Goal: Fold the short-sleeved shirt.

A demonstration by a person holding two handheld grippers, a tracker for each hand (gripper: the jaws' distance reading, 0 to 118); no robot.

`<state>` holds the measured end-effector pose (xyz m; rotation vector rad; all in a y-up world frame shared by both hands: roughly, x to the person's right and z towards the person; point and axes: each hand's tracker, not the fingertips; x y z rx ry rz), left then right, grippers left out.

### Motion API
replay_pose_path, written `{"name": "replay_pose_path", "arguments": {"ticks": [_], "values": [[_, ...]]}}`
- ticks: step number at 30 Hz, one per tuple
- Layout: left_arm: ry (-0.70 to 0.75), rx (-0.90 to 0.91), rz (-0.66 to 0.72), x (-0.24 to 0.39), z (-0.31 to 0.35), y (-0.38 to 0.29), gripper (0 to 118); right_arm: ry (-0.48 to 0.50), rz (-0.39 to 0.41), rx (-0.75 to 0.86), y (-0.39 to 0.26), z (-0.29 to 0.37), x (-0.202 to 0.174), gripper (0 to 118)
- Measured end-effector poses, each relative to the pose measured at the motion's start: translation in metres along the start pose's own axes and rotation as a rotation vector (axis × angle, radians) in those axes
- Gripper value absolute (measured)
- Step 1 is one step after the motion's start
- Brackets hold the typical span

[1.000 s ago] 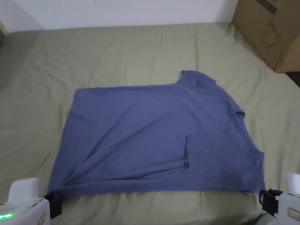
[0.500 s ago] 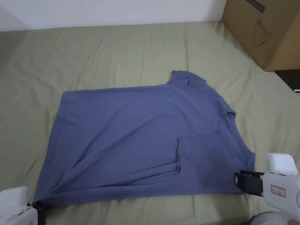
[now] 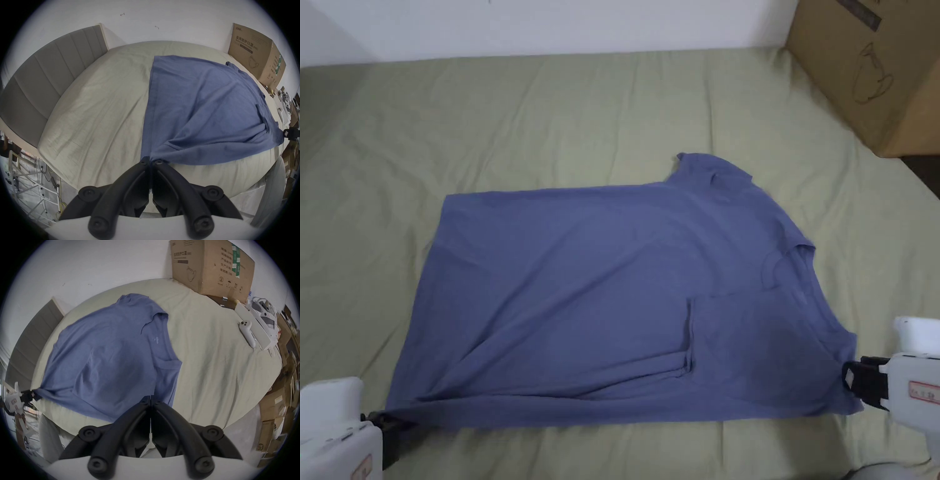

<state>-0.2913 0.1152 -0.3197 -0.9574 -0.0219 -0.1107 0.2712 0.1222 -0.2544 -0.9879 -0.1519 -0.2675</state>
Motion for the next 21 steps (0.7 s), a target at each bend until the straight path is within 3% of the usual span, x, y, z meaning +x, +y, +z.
{"name": "replay_pose_path", "arguments": {"ticks": [9,14,21], "values": [[-0.003,0.013,-0.036,0.007,-0.003,0.024,1,0.012,-0.029,0.02,0.012,0.004,-0.002,0],[0.011,0.04,-0.018,0.0,-0.016,0.066,1,-0.002,-0.099,0.081,0.053,0.0,0.004,0],[0.049,0.024,-0.05,0.012,-0.083,0.141,1,-0.037,-0.132,0.071,0.115,-0.055,-0.001,0]]}}
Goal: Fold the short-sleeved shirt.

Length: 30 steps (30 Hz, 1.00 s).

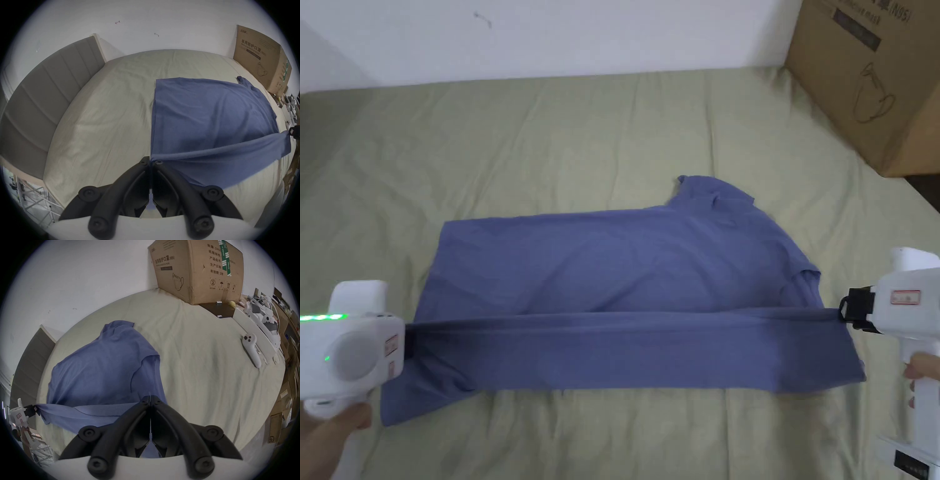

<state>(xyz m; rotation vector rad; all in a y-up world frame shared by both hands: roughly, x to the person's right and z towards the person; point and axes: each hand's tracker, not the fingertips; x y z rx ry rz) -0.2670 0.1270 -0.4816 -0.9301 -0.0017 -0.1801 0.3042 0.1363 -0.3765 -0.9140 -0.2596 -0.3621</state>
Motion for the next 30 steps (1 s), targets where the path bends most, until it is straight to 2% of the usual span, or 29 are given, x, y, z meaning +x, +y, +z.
{"name": "replay_pose_path", "arguments": {"ticks": [4,5,6,7,8,9,10,11,15,16,17,18,19,20,22,26,27,28,29,30], "values": [[0.028,-0.044,-0.059,0.015,-0.037,0.008,3,-0.069,0.03,-0.074,0.001,-0.04,-0.008,0],[0.028,-0.043,-0.051,0.016,-0.039,0.006,19,-0.069,0.042,-0.08,0.0,-0.044,-0.007,1],[0.023,-0.045,-0.044,0.014,-0.037,0.004,19,-0.08,0.046,-0.081,-0.001,-0.046,-0.007,4],[0.017,-0.046,-0.029,0.012,-0.035,0.004,27,-0.093,0.053,-0.08,-0.002,-0.046,-0.006,4],[0.02,-0.038,-0.012,0.009,-0.03,0.001,50,-0.119,0.061,-0.07,-0.003,-0.042,-0.006,20],[0.008,-0.014,0.013,0.006,-0.018,-0.004,71,-0.124,0.056,-0.059,-0.005,-0.036,-0.005,47],[0.001,0.031,0.032,0.003,-0.006,-0.009,81,-0.104,0.042,-0.031,-0.007,-0.027,-0.001,67],[-0.01,0.075,0.037,0.002,0.005,-0.014,82,-0.071,0.032,0.005,-0.01,-0.017,-0.001,72],[-0.016,0.138,0.028,-0.004,0.036,-0.049,81,-0.007,0.065,0.059,-0.038,0.022,-0.009,71],[-0.033,0.131,0.034,-0.002,0.043,-0.06,76,0.025,0.081,0.068,-0.047,0.031,-0.012,68],[-0.047,0.128,0.042,0.0,0.047,-0.068,55,0.04,0.092,0.06,-0.055,0.037,-0.015,48],[-0.05,0.118,0.048,0.003,0.052,-0.077,24,0.028,0.088,0.067,-0.065,0.04,-0.02,21],[-0.042,0.104,0.059,0.008,0.054,-0.085,0,-0.005,0.096,0.076,-0.075,0.042,-0.025,1],[-0.042,0.124,0.076,0.011,0.058,-0.093,0,0.0,0.091,0.069,-0.082,0.045,-0.027,0],[-0.053,0.105,0.098,0.012,0.059,-0.102,0,0.082,0.034,0.037,-0.094,0.04,-0.024,0],[-0.046,0.108,0.145,0.008,0.051,-0.095,0,0.033,0.085,0.034,-0.108,0.038,-0.031,0],[-0.033,0.107,0.159,0.006,0.045,-0.09,3,0.035,0.085,0.026,-0.109,0.036,-0.029,0],[-0.023,0.107,0.175,0.004,0.037,-0.085,21,0.038,0.076,0.021,-0.109,0.035,-0.027,0],[-0.018,0.105,0.188,0.001,0.027,-0.079,60,0.036,0.068,0.019,-0.109,0.035,-0.026,0],[-0.009,0.09,0.201,0.0,0.016,-0.075,82,0.031,0.066,0.021,-0.11,0.034,-0.026,0]]}}
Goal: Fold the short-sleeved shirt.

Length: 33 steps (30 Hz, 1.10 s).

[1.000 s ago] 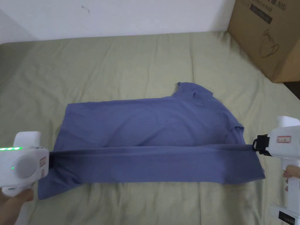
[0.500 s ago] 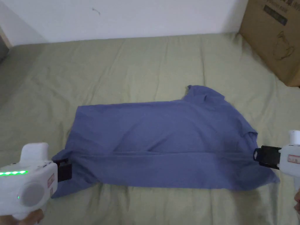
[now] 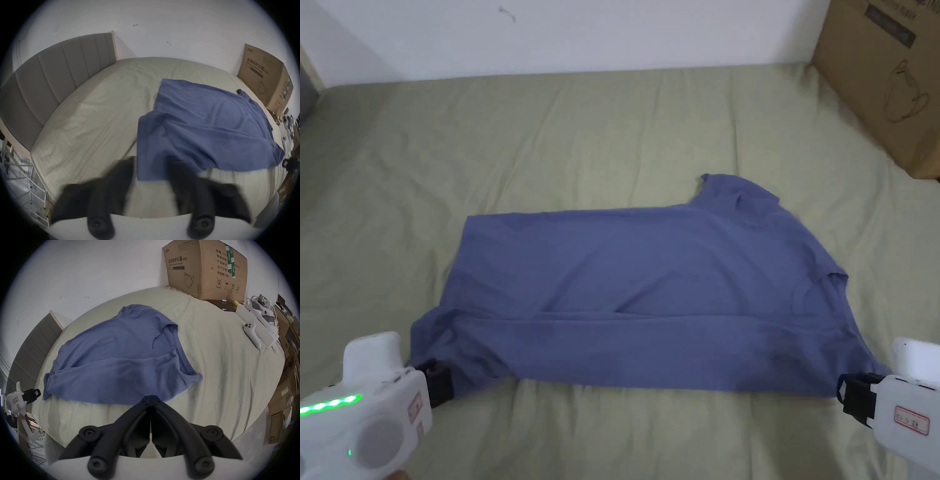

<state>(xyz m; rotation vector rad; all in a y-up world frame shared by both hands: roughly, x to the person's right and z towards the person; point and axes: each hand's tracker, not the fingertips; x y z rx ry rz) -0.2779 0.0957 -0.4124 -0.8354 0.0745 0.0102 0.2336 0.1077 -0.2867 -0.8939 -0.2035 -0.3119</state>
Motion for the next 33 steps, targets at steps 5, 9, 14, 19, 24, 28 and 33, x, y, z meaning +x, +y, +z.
{"name": "replay_pose_path", "arguments": {"ticks": [5,9,14,19,24,28,33], "values": [[-0.017,-0.198,0.063,0.004,-0.055,-0.009,85,-0.028,-0.022,0.02,0.0,0.001,0.005,13],[0.034,-0.079,0.029,0.017,-0.04,-0.019,74,-0.09,-0.035,0.01,0.012,-0.013,0.011,68],[0.041,-0.032,-0.072,0.021,-0.034,-0.018,11,-0.117,-0.107,-0.1,0.031,-0.066,0.022,89],[0.003,-0.043,-0.101,0.017,-0.031,-0.013,8,-0.16,-0.061,-0.15,0.033,-0.078,0.004,61],[-0.05,-0.041,-0.131,0.006,-0.014,-0.007,8,-0.078,-0.137,-0.147,0.039,-0.062,0.016,11],[-0.105,-0.043,-0.107,-0.011,0.017,-0.013,8,-0.04,-0.123,-0.12,0.036,-0.023,0.026,11],[-0.092,-0.097,-0.203,-0.02,0.053,-0.057,8,-0.093,-0.073,-0.157,0.006,0.018,0.044,9]]}}
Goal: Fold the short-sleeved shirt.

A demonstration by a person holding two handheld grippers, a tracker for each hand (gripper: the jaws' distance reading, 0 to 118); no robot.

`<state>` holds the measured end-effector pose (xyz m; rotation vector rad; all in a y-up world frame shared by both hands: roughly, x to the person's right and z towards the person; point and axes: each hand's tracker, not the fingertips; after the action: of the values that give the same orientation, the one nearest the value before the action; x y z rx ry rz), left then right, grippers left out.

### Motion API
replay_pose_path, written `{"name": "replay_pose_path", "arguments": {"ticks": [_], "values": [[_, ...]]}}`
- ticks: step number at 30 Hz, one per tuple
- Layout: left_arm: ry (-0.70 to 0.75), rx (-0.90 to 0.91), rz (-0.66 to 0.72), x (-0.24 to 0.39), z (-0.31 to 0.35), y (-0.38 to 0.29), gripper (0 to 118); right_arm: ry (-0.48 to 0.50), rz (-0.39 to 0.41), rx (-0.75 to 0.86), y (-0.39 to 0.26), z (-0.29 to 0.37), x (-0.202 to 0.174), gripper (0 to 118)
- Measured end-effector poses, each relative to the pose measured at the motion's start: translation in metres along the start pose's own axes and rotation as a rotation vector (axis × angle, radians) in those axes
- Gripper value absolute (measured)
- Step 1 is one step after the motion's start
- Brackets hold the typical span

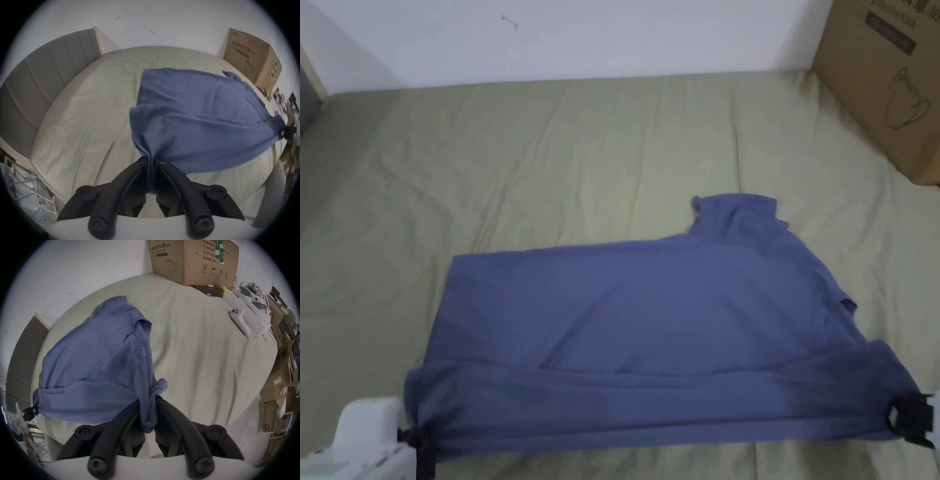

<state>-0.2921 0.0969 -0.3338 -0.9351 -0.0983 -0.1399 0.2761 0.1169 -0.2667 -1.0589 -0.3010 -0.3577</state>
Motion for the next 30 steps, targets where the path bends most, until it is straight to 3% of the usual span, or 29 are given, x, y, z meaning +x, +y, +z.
{"name": "replay_pose_path", "arguments": {"ticks": [4,10,11,13,14,15,17,18,19,20,21,22,23,26,30], "values": [[-0.01,-0.055,0.005,0.003,0.004,-0.04,8,-0.044,0.029,-0.081,-0.04,-0.002,0.009,9],[-0.006,-0.033,-0.036,0.004,0.012,-0.028,8,-0.029,0.043,-0.042,-0.054,0.006,0.006,11],[-0.003,-0.037,-0.039,0.005,0.013,-0.026,15,-0.037,0.051,-0.04,-0.046,0.005,0.013,34],[0.017,-0.021,-0.041,0.006,0.022,-0.023,56,-0.075,0.085,-0.009,-0.039,0.015,0.012,84],[0.011,-0.019,-0.039,0.006,0.028,-0.02,79,-0.074,0.101,0.024,-0.037,0.023,0.01,90],[-0.007,-0.001,-0.027,0.006,0.034,-0.016,85,-0.07,0.118,0.058,-0.031,0.03,0.01,90],[-0.009,0.034,-0.003,0.009,0.041,-0.005,84,-0.063,0.142,0.09,-0.021,0.042,0.0,90],[-0.012,0.05,0.013,0.01,0.043,0.0,83,-0.025,0.16,0.117,-0.017,0.045,-0.006,89],[-0.023,0.075,0.035,0.012,0.043,0.007,74,0.012,0.174,0.141,-0.013,0.048,-0.014,88],[-0.033,0.089,0.051,0.014,0.042,0.012,45,0.035,0.18,0.141,-0.009,0.047,-0.021,81],[-0.036,0.094,0.06,0.018,0.037,0.019,15,0.065,0.19,0.136,-0.004,0.044,-0.03,61],[-0.025,0.089,0.054,0.024,0.03,0.025,0,0.075,0.191,0.143,0.0,0.039,-0.038,27],[-0.003,0.092,0.053,0.028,0.026,0.029,0,0.07,0.184,0.149,0.003,0.033,-0.045,6],[-0.021,0.099,0.066,0.032,0.013,0.046,0,0.15,0.133,0.104,0.025,0.006,-0.054,0],[-0.005,0.134,0.091,0.031,0.0,0.077,0,0.147,0.115,0.142,0.081,-0.022,-0.066,0]]}}
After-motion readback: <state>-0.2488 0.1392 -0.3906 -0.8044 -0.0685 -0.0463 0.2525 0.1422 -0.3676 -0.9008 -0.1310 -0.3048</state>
